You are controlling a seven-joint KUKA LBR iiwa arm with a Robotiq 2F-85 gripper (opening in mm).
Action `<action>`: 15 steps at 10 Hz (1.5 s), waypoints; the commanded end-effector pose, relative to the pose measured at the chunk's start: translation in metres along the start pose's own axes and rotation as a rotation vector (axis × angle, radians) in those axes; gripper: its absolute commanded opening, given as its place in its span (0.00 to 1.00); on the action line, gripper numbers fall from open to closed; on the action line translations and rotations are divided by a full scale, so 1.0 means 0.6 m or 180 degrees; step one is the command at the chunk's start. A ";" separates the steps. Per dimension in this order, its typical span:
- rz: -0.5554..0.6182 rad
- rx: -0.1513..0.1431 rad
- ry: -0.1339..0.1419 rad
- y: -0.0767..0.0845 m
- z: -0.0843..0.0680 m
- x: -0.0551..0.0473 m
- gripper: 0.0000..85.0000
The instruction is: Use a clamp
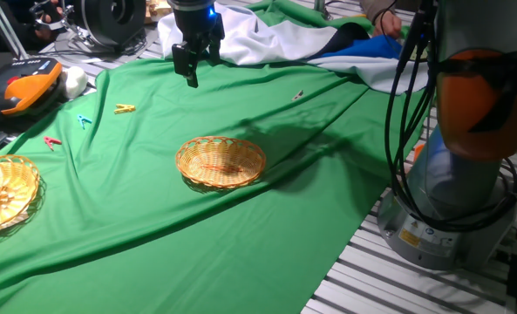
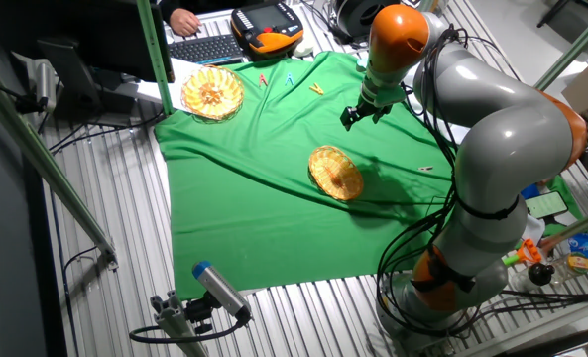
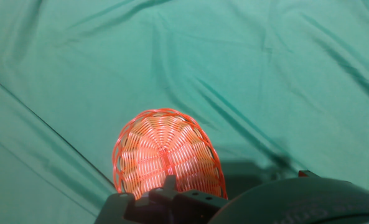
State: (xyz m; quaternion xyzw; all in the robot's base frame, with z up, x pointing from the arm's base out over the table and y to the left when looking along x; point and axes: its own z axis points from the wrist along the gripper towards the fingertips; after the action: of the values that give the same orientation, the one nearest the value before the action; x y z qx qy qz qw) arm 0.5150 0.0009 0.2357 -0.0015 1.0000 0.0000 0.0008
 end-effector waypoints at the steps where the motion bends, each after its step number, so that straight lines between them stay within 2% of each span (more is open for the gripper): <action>1: -0.0177 0.0509 0.0951 0.000 0.000 0.000 0.00; 15: -0.0141 0.0510 0.0929 0.000 0.000 0.000 0.00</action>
State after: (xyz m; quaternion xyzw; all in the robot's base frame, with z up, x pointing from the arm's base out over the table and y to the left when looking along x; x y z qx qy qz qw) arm 0.5148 0.0006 0.2358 -0.0223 0.9862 -0.0798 -0.1435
